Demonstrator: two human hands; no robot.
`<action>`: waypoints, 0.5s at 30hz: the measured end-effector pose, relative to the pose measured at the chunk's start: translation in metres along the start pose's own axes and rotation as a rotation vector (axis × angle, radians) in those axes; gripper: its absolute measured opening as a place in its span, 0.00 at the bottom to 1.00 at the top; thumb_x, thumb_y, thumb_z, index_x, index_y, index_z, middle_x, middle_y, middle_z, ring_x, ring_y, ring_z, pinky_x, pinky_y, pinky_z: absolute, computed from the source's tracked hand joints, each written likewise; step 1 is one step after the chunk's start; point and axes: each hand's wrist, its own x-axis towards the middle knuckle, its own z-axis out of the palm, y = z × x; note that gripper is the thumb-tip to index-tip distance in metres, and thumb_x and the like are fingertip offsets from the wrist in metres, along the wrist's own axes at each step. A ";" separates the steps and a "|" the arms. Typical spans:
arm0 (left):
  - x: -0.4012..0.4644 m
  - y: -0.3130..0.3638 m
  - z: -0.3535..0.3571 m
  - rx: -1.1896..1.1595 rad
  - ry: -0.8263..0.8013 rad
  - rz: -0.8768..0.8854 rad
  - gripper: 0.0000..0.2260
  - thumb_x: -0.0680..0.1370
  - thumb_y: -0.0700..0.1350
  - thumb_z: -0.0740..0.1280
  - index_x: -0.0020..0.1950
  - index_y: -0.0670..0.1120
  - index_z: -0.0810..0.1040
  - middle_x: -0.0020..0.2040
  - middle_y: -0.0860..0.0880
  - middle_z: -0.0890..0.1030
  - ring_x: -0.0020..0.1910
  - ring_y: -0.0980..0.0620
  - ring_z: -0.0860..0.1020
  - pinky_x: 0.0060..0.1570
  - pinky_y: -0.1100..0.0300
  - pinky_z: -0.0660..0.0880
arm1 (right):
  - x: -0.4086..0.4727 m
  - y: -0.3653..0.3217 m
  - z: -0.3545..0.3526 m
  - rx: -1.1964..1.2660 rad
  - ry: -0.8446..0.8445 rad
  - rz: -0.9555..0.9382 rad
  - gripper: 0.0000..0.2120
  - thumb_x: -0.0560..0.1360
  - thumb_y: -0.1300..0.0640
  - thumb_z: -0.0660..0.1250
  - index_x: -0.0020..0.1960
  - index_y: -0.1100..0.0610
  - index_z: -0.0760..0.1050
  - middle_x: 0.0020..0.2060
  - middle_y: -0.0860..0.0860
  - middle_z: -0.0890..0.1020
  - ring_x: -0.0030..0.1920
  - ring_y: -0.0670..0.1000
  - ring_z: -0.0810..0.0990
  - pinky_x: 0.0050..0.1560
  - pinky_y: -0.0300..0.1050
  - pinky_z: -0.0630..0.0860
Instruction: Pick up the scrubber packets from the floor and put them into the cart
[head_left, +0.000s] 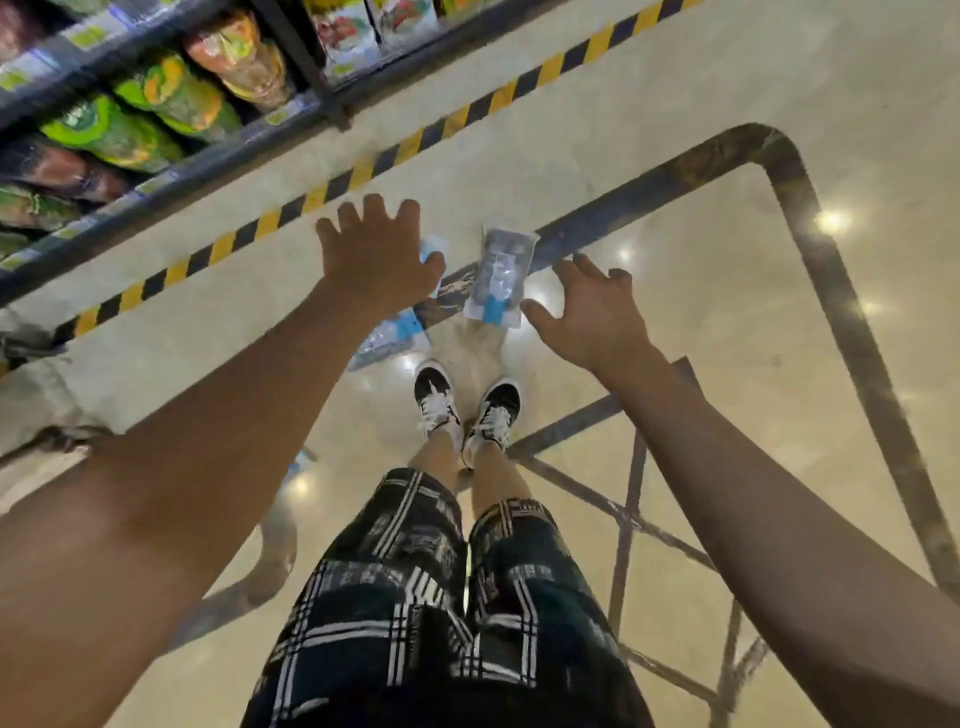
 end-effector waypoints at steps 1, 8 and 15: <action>0.020 0.000 0.022 -0.013 0.014 0.002 0.28 0.80 0.62 0.60 0.75 0.47 0.66 0.75 0.38 0.67 0.72 0.32 0.67 0.70 0.38 0.63 | 0.016 0.006 0.021 -0.008 -0.016 -0.009 0.36 0.76 0.34 0.53 0.73 0.59 0.71 0.68 0.59 0.78 0.68 0.62 0.76 0.68 0.60 0.65; 0.183 -0.005 0.222 -0.038 -0.126 -0.040 0.31 0.81 0.63 0.59 0.80 0.49 0.60 0.79 0.37 0.61 0.74 0.32 0.65 0.70 0.39 0.64 | 0.173 0.050 0.206 -0.041 -0.202 0.001 0.27 0.80 0.40 0.55 0.72 0.53 0.71 0.68 0.55 0.77 0.66 0.66 0.73 0.63 0.62 0.75; 0.342 -0.043 0.408 -0.100 -0.122 -0.122 0.29 0.82 0.62 0.59 0.80 0.54 0.58 0.79 0.37 0.58 0.76 0.31 0.63 0.71 0.38 0.66 | 0.341 0.100 0.371 -0.197 -0.276 -0.064 0.32 0.82 0.55 0.65 0.81 0.43 0.56 0.82 0.60 0.54 0.78 0.71 0.57 0.68 0.68 0.72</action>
